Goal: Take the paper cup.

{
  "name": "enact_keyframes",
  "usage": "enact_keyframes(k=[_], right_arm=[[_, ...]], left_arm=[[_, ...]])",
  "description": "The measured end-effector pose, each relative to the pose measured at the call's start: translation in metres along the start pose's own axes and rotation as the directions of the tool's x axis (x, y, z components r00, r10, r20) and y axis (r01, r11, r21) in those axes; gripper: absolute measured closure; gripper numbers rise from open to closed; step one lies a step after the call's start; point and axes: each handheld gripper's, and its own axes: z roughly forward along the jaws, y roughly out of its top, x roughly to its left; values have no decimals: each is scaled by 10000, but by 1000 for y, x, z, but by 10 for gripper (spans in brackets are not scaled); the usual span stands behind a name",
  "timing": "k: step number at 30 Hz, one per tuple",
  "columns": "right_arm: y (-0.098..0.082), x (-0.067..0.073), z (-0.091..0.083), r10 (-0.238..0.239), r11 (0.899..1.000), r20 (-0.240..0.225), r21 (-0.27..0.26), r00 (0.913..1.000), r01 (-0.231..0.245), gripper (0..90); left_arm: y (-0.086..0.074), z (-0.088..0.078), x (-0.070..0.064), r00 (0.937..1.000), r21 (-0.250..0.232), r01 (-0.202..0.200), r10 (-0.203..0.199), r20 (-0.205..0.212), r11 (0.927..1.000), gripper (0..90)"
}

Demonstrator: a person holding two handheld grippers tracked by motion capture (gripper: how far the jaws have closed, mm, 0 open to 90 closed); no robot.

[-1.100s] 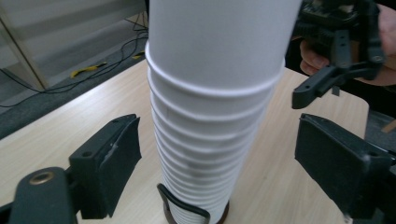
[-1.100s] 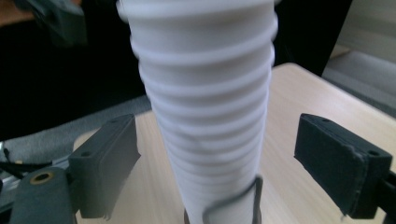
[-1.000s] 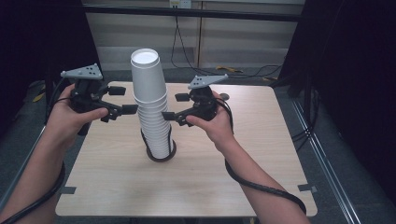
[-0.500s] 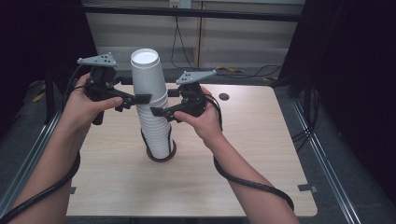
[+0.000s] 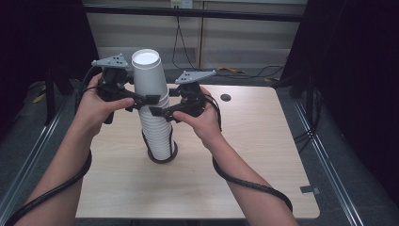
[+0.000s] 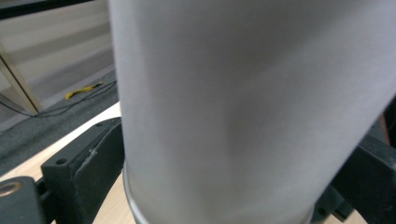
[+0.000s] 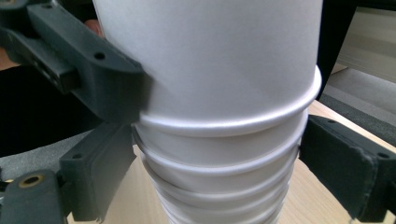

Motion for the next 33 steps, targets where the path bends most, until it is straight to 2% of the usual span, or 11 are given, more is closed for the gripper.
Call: enact_keyframes(k=[8,12,16,19,21,24,27,30,33], right_arm=[[-1,1,1,-14,10000,124,-46,9999,15,96],[1,2,1,-37,10000,131,43,9999,36,95],[0,2,2,-96,10000,155,13,9998,96,96],[0,2,2,-107,9999,157,0,9998,107,95],[0,2,2,-119,9999,144,37,9998,118,95],[1,1,2,-136,9999,137,32,9998,136,95],[0,2,2,-205,9998,130,73,9997,204,97],[1,2,2,-223,9997,142,119,9997,221,98],[1,2,2,-247,9996,124,137,9996,245,98]], left_arm=[[1,2,-2,9997,0,-163,163,-156,9999,49],[3,1,-3,9995,27,-105,105,-297,9999,58],[8,-2,-4,9994,-356,-7,-5,-347,9994,72],[14,-6,-5,9993,-391,62,-76,-359,9992,82],[15,-6,-5,9992,-311,-6,-7,-403,9995,85],[19,-8,-5,9992,-178,154,-161,-376,9997,88],[21,-11,-6,9992,-157,81,-87,-386,9998,93],[24,-15,-5,9990,-236,231,-240,-377,9995,96],[27,-18,-5,9990,-288,193,-205,-405,9994,98]])
